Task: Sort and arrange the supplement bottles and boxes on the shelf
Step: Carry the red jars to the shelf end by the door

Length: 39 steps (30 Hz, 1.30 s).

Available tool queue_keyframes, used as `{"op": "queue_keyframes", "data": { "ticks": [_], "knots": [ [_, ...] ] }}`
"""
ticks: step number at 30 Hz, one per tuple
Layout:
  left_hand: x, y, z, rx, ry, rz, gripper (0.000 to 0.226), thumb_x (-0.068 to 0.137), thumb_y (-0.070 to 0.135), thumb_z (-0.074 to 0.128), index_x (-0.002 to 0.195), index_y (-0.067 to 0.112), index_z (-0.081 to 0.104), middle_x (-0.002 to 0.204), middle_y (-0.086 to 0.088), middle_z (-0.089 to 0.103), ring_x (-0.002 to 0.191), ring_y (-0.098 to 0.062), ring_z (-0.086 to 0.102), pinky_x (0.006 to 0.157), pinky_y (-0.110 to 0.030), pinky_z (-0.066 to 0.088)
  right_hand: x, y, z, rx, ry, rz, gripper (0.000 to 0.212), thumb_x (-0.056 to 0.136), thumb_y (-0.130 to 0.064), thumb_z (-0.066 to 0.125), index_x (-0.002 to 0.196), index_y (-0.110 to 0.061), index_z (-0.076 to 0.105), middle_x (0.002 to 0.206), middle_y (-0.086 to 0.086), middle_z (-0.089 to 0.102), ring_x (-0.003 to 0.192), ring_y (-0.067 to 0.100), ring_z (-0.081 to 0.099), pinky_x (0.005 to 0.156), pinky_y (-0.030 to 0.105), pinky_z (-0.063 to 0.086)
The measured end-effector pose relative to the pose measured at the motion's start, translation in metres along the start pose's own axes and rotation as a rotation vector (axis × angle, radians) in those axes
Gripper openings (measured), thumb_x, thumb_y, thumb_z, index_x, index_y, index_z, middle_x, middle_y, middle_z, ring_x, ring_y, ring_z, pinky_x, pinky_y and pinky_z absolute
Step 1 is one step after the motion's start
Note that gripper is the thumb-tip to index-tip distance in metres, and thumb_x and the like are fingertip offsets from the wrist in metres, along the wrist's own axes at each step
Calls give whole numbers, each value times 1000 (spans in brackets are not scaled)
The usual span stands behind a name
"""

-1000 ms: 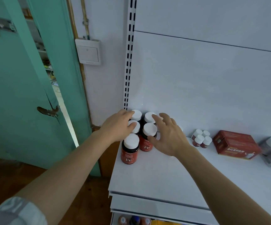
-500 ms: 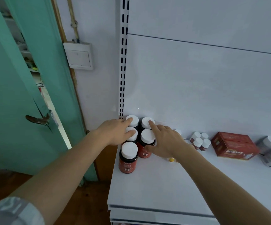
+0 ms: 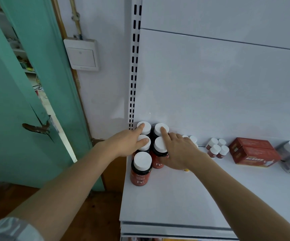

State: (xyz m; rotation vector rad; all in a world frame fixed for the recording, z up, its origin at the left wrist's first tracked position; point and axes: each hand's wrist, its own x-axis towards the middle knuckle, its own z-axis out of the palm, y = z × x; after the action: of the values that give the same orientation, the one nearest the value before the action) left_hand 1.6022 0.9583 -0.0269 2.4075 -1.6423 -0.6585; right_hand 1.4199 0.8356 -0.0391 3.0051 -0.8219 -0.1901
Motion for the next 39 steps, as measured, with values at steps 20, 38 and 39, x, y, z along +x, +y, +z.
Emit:
{"op": "queue_keyframes", "data": {
  "ticks": [20, 38, 39],
  "knots": [
    [-50, 4, 7, -10, 409, 162, 68, 94, 69, 26, 149, 29, 25, 151, 3, 38, 124, -17, 52, 92, -36, 48, -41, -18, -12, 5, 407, -75, 73, 79, -55, 53, 142, -19, 44, 131, 6, 54, 124, 30, 47, 95, 45, 44],
    [-73, -9, 32, 78, 101, 205, 96, 88, 59, 59, 156, 33, -4, 164, 9, -14, 142, -21, 34, 106, -34, 41, -64, -59, 26, 50, 574, -221, 45, 84, -38, 61, 120, -11, 64, 89, 1, 70, 90, 28, 62, 69, 41, 50],
    [-73, -8, 32, 72, 97, 205, 96, 88, 58, 59, 156, 33, -5, 163, 10, -14, 142, -21, 34, 106, -34, 41, -64, -59, 26, 46, 574, -219, 46, 83, -38, 61, 120, -11, 64, 90, 1, 70, 90, 28, 62, 69, 41, 50]
  ]
}}
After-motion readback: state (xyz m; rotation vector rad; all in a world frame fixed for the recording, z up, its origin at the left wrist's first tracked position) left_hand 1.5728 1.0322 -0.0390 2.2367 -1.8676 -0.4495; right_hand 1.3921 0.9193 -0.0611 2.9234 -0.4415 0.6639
